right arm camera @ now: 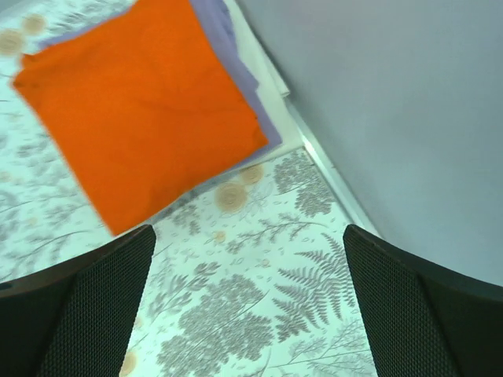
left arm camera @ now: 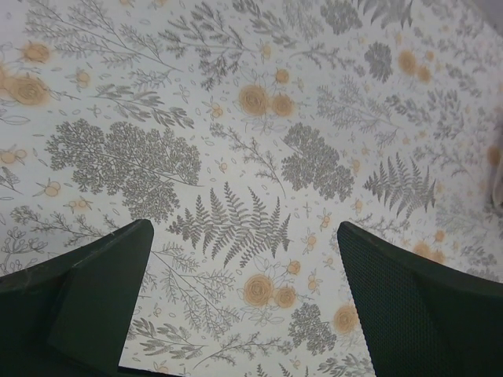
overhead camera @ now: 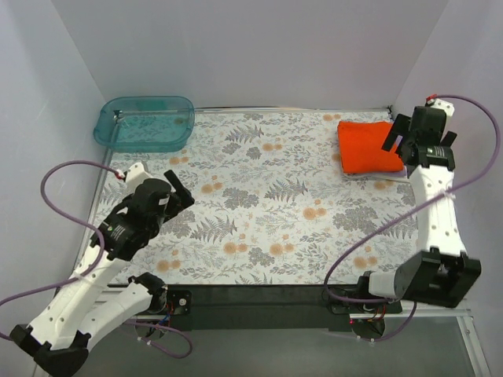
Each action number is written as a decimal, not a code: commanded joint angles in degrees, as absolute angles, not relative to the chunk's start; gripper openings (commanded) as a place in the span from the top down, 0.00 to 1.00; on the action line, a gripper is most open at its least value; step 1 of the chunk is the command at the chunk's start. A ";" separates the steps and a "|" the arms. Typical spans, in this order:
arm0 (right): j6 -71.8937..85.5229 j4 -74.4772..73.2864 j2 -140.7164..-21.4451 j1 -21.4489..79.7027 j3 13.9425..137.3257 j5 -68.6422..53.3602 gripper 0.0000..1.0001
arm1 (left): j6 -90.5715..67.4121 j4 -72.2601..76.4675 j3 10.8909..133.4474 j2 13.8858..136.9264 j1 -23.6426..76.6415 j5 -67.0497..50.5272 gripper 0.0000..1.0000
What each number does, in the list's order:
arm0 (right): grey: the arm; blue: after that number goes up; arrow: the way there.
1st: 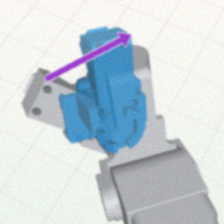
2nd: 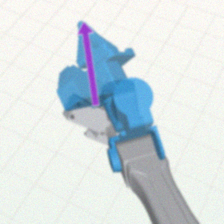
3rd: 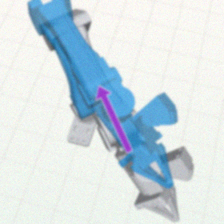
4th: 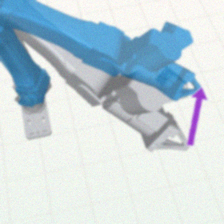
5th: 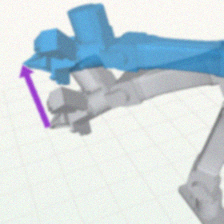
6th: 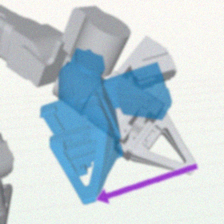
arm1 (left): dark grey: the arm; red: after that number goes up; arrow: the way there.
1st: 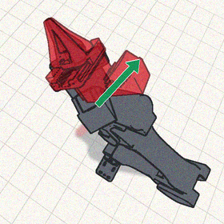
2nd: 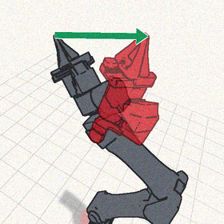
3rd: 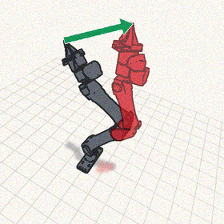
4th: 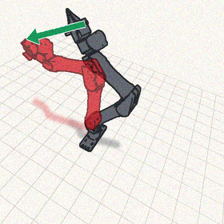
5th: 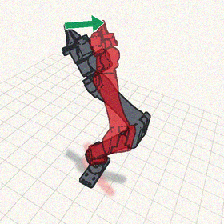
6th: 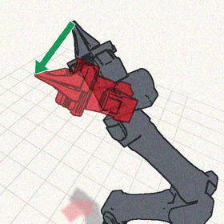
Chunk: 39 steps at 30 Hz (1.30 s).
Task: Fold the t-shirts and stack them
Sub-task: Neatly place the folded tshirt to the corner
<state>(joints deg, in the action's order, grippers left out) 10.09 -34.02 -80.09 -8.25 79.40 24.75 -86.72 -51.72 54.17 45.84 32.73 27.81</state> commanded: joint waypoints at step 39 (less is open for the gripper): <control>23.65 -34.10 -19.51 -8.53 40.69 6.94 0.02 | -79.80 -37.53 33.93 6.06 32.61 36.04 0.02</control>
